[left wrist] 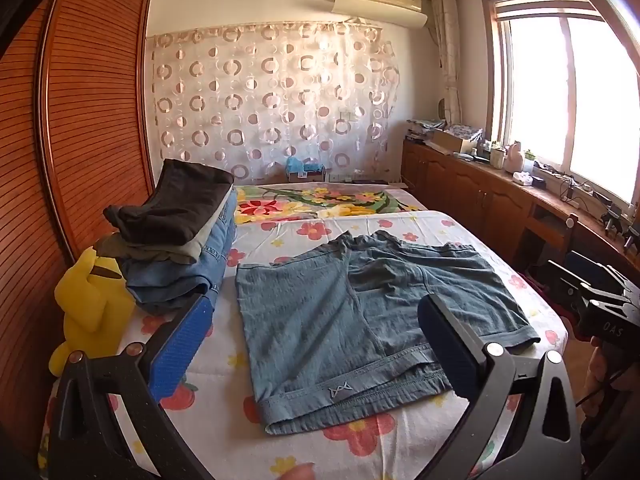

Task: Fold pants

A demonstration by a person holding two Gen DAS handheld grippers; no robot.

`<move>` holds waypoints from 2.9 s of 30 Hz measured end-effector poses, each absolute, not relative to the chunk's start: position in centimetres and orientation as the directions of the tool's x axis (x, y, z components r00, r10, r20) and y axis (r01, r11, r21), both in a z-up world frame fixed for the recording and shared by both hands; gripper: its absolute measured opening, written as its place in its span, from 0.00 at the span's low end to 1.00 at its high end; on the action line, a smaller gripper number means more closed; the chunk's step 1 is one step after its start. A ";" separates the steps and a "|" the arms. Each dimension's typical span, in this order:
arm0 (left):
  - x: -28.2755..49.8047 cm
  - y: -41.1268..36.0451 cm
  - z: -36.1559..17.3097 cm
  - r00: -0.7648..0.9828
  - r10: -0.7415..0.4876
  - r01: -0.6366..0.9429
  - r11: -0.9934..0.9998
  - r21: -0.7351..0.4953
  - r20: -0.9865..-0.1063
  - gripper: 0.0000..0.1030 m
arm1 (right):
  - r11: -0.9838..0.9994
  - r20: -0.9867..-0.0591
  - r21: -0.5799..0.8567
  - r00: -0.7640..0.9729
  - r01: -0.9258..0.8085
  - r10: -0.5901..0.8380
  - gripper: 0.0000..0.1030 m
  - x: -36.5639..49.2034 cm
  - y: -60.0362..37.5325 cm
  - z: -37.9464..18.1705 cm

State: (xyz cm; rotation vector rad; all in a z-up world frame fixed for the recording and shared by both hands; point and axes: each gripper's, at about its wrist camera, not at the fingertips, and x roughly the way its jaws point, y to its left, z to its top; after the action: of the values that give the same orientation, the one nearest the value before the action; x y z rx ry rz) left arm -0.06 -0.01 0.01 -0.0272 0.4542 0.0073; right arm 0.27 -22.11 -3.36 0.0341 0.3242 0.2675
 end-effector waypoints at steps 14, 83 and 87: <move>0.0 -0.2 0.0 0.889 0.005 -0.016 1.000 -0.021 -0.458 1.00 | 0.963 -0.315 0.084 0.910 -0.256 0.269 0.91 -0.3 -22.2 -3.1; 0.0 0.1 -0.1 0.893 0.004 -0.019 0.999 -0.028 -0.450 1.00 | 0.959 -0.312 0.082 0.907 -0.270 0.282 0.91 -0.6 -21.8 -3.2; 0.0 0.1 -0.2 0.893 0.003 -0.018 0.999 -0.030 -0.450 1.00 | 0.959 -0.312 0.082 0.907 -0.270 0.282 0.91 -0.6 -21.8 -3.2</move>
State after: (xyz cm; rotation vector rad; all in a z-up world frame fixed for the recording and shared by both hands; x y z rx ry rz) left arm 0.01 0.07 -0.19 -0.0336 0.4670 0.0109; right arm -0.57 -21.79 -3.20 0.0375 0.3279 0.2846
